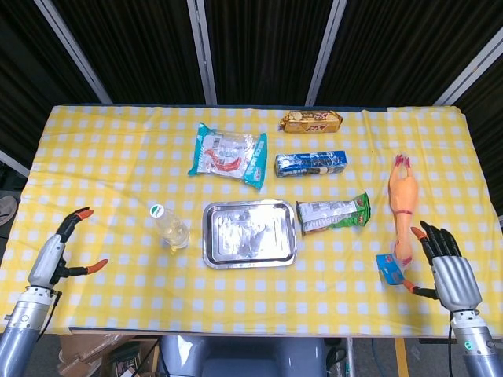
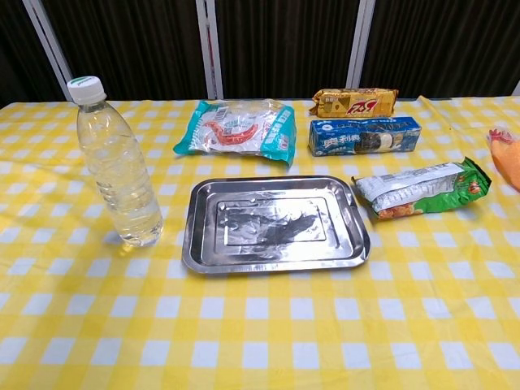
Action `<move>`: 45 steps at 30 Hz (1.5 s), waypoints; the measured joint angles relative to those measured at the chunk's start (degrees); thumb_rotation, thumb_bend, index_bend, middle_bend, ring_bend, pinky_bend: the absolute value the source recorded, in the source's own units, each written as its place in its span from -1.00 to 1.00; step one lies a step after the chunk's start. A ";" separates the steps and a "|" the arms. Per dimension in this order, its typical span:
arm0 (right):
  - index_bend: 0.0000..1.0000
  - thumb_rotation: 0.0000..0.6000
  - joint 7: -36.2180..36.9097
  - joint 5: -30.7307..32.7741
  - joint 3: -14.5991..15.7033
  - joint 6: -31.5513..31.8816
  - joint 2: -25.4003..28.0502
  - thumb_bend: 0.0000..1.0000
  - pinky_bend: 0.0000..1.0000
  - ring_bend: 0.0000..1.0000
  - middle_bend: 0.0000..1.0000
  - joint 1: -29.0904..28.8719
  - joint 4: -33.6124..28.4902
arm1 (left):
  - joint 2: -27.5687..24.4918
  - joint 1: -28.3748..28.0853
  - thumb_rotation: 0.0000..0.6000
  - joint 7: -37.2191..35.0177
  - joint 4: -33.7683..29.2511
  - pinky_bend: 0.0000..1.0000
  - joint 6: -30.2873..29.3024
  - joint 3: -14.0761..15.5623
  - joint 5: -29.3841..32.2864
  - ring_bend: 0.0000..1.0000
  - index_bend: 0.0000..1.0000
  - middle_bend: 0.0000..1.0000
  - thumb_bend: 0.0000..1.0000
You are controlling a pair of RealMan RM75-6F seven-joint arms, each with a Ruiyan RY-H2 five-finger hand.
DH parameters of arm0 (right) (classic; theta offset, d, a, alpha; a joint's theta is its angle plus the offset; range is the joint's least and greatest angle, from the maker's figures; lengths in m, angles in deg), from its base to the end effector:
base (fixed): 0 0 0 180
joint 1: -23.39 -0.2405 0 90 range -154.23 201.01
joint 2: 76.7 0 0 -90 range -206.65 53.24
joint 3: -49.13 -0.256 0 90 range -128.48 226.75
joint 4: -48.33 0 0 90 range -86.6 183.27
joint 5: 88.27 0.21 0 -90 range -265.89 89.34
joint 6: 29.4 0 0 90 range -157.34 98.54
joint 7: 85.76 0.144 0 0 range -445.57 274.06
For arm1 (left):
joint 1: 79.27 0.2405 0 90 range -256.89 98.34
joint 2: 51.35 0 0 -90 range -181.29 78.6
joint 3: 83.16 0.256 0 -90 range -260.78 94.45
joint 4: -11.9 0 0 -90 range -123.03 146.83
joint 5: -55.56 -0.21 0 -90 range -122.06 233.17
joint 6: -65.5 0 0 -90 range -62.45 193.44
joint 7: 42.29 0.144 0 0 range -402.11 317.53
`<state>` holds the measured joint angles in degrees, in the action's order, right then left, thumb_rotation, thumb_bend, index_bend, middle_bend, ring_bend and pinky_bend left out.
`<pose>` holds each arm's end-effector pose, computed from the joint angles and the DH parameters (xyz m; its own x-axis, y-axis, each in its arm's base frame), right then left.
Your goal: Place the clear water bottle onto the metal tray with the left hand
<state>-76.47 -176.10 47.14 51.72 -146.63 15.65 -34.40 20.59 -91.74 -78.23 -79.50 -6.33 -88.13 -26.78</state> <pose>-0.3268 -0.1959 0.1293 0.3132 -0.0702 0.9471 -0.9487 -0.0673 0.3088 -0.2883 0.2248 0.0930 -0.3337 0.1824 0.9249 0.9423 0.0357 0.3330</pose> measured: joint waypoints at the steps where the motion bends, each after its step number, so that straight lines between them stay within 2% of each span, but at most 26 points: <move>1: -0.78 1.00 0.04 0.00 0.02 -0.17 -0.01 -0.90 -1.00 -0.93 -1.00 -0.07 0.01 | 0.05 -0.55 1.00 -3.14 -0.19 -0.96 1.03 -0.05 -0.06 -1.00 -0.73 -0.87 -0.62; 4: -0.78 1.00 0.09 0.15 0.06 -0.71 -0.09 -0.90 -1.00 -0.93 -1.00 -0.27 0.12 | 0.79 -2.67 1.00 -9.95 -0.65 -0.96 4.39 -0.41 0.06 -1.00 -0.72 -0.87 -0.62; 7: -0.78 1.00 0.16 0.27 0.09 -0.98 -0.10 -0.90 -1.00 -0.93 -1.00 -0.34 0.14 | 2.41 -5.00 1.00 -11.04 -0.86 -0.96 7.56 -1.03 0.66 -1.00 -0.71 -0.87 -0.62; 11: -0.78 1.00 0.56 0.43 0.10 -1.19 0.02 -0.90 -1.00 -0.93 -1.00 -0.38 0.13 | 6.26 -8.61 1.00 -5.98 -0.65 -0.96 11.52 -2.65 3.09 -1.00 -0.69 -0.86 -0.62; 20: -0.78 1.00 1.55 0.63 0.07 -1.55 0.16 -0.90 -1.00 -0.92 -1.00 -0.47 0.27 | 15.87 -13.65 1.00 2.55 3.40 -0.96 15.16 -6.64 11.06 -1.00 -0.67 -0.83 -0.62; 25: -0.78 1.00 1.76 0.74 0.00 -1.53 0.23 -0.90 -1.00 -0.93 -1.00 -0.46 0.35 | 18.27 -14.82 1.00 4.18 4.92 -0.96 15.87 -6.95 11.66 -1.00 -0.61 -0.71 -0.57; 31: -0.78 1.00 1.80 0.65 0.07 -1.60 0.40 -0.90 -1.00 -0.92 -1.00 -0.48 0.09 | 21.28 -15.12 1.00 6.72 6.37 -0.94 14.40 -6.74 11.64 -1.00 -0.35 -0.41 -0.18; 35: -0.78 1.00 1.82 0.58 0.14 -1.60 0.42 -0.90 -1.00 -0.93 -1.00 -0.47 0.08 | 22.87 -14.70 1.00 7.70 7.06 -0.86 12.20 -7.09 11.86 -1.00 -0.19 -0.19 -0.07; 40: -0.78 1.00 1.63 0.55 0.15 -1.64 0.39 -0.90 -1.00 -0.92 -1.00 -0.50 -0.04 | 24.53 -14.24 1.00 9.34 7.15 -0.82 9.81 -8.31 12.82 -1.00 -0.12 -0.13 -0.05; 45: -0.78 1.00 1.44 0.51 0.13 -1.60 0.28 -0.90 -1.00 -0.93 -1.00 -0.55 -0.10 | 24.61 -14.68 1.00 9.36 3.83 -0.82 10.35 -9.54 13.61 -1.00 -0.12 -0.15 -0.11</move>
<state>-75.03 -175.59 47.27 50.12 -146.34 15.10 -34.50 45.20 -106.43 -68.87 -75.67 4.03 -97.67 -13.18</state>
